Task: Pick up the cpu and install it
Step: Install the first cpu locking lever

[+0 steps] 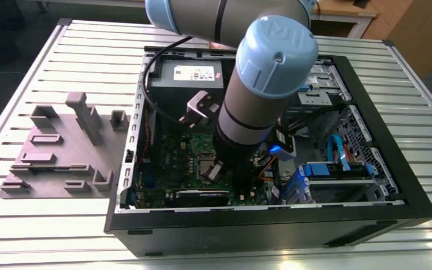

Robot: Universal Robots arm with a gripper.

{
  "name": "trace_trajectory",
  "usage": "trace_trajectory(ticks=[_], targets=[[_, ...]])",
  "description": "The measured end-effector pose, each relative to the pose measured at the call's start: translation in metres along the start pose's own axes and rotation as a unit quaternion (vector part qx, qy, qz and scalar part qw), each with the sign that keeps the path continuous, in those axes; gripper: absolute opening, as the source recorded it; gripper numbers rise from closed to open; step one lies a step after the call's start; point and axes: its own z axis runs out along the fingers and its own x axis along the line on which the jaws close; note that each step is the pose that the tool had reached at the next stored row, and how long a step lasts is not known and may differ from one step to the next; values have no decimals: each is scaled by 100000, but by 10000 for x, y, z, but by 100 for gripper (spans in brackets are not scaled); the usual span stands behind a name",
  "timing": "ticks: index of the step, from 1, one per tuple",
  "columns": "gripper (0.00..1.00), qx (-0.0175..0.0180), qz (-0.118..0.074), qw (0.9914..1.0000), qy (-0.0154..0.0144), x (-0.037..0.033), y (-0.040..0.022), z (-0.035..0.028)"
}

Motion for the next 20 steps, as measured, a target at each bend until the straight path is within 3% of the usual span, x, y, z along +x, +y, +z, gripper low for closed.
trace_trajectory(ticks=[13, 17, 20], targets=[[10, -95, -22, 100000, -140, -40, -61, 55], [10, -119, -16, 100000, -113, -44, -60, 44], [10, -372, -64, 99997, -598, -35, -61, 57]])
